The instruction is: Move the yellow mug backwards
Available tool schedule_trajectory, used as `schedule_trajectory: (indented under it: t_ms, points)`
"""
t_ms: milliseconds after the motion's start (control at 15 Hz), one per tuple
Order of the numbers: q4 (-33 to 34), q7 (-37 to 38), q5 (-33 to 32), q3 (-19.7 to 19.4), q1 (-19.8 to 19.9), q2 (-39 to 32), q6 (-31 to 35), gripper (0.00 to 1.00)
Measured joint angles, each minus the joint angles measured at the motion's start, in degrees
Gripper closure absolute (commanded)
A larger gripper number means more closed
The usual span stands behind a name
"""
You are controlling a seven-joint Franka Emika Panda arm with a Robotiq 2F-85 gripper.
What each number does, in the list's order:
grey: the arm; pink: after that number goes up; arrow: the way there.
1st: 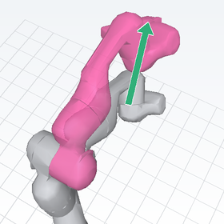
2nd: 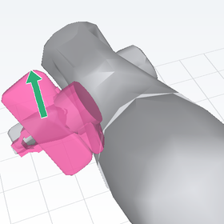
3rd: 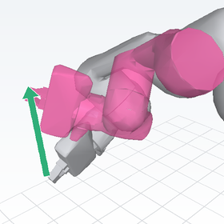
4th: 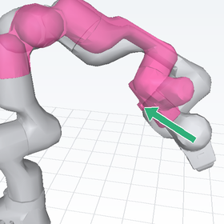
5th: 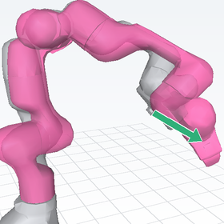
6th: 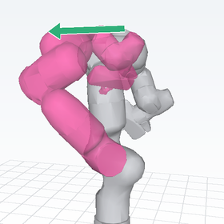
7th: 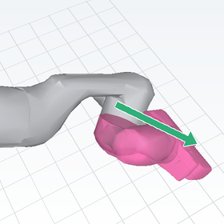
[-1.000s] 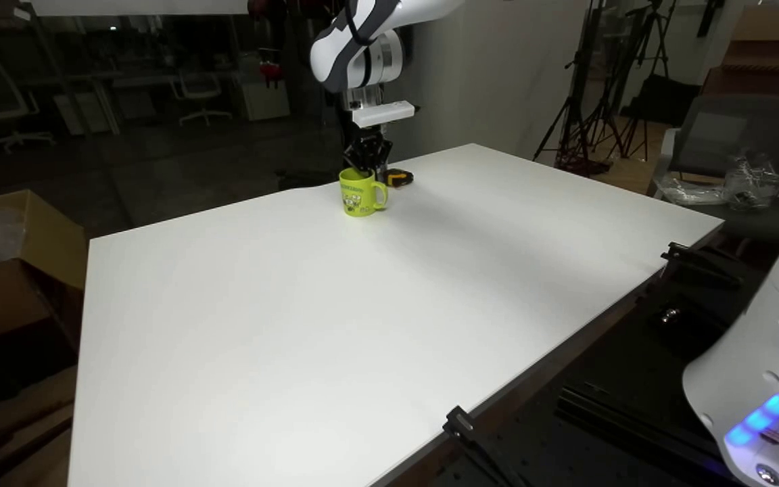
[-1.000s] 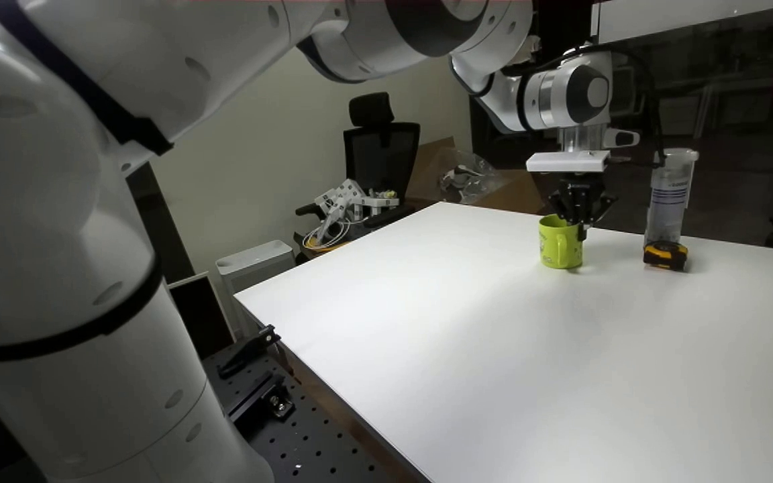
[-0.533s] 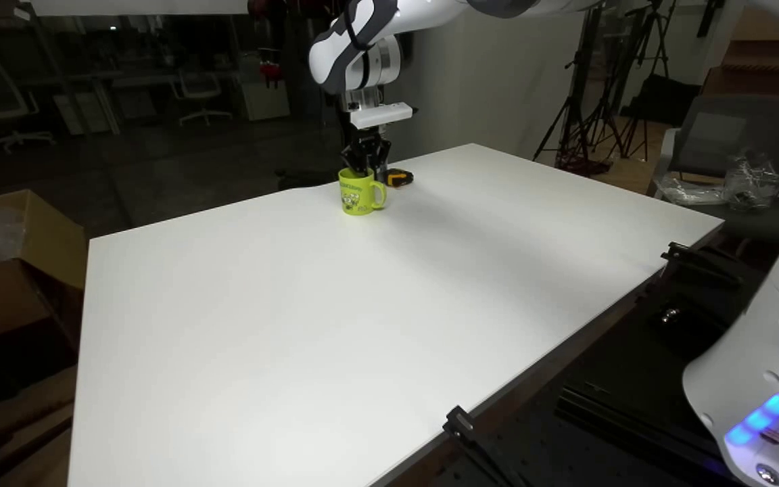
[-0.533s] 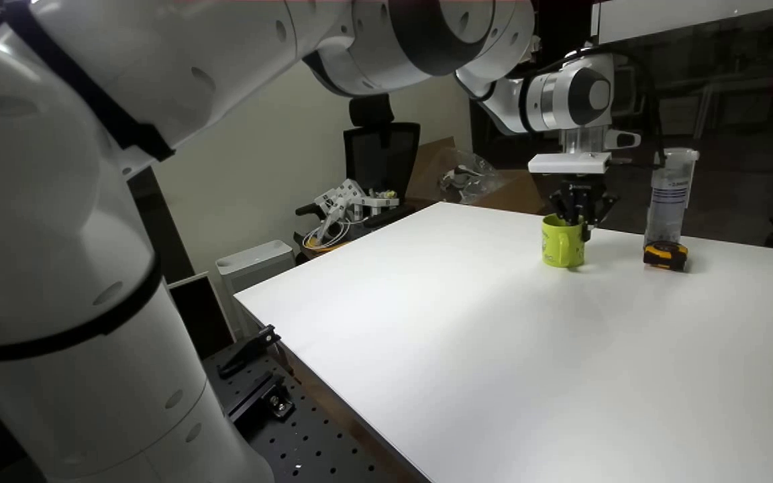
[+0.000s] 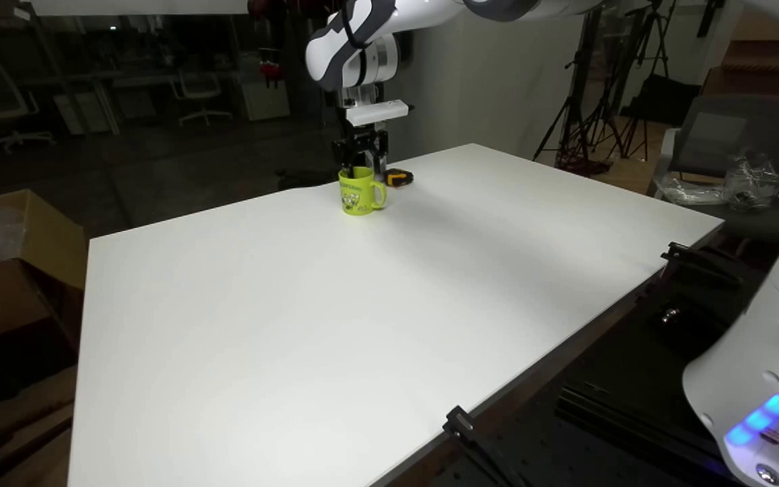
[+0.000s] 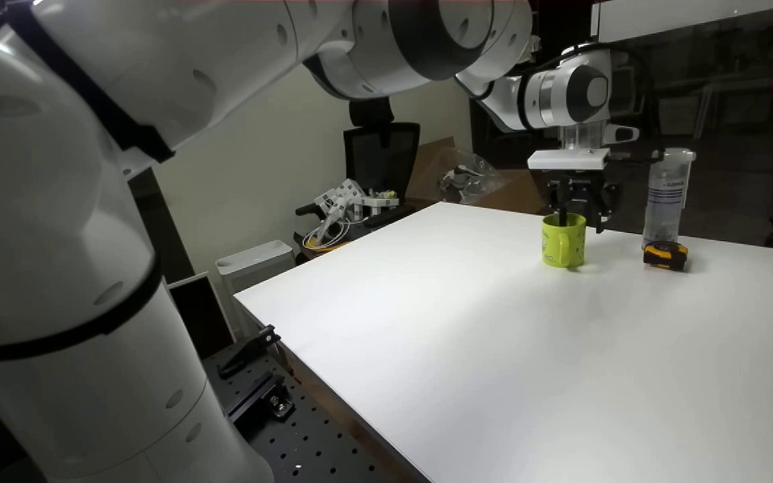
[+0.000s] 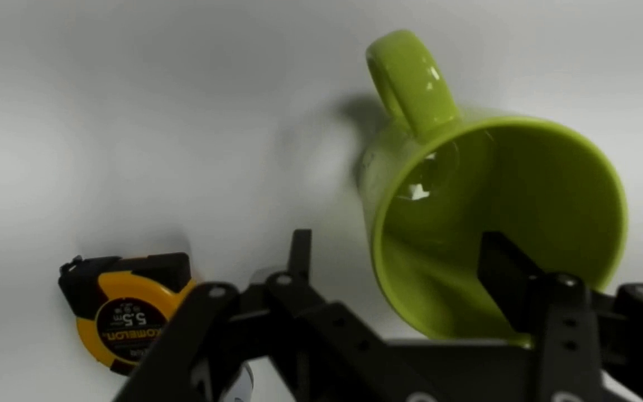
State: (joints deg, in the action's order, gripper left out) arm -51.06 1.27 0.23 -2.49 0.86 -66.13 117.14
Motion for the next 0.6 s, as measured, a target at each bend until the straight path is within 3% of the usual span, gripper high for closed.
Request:
schedule_trajectory:
  t_ms: [600]
  points:
    - [-3.6, -0.1, 0.1, 0.9, -2.1, 6.3, 4.1, 0.00]
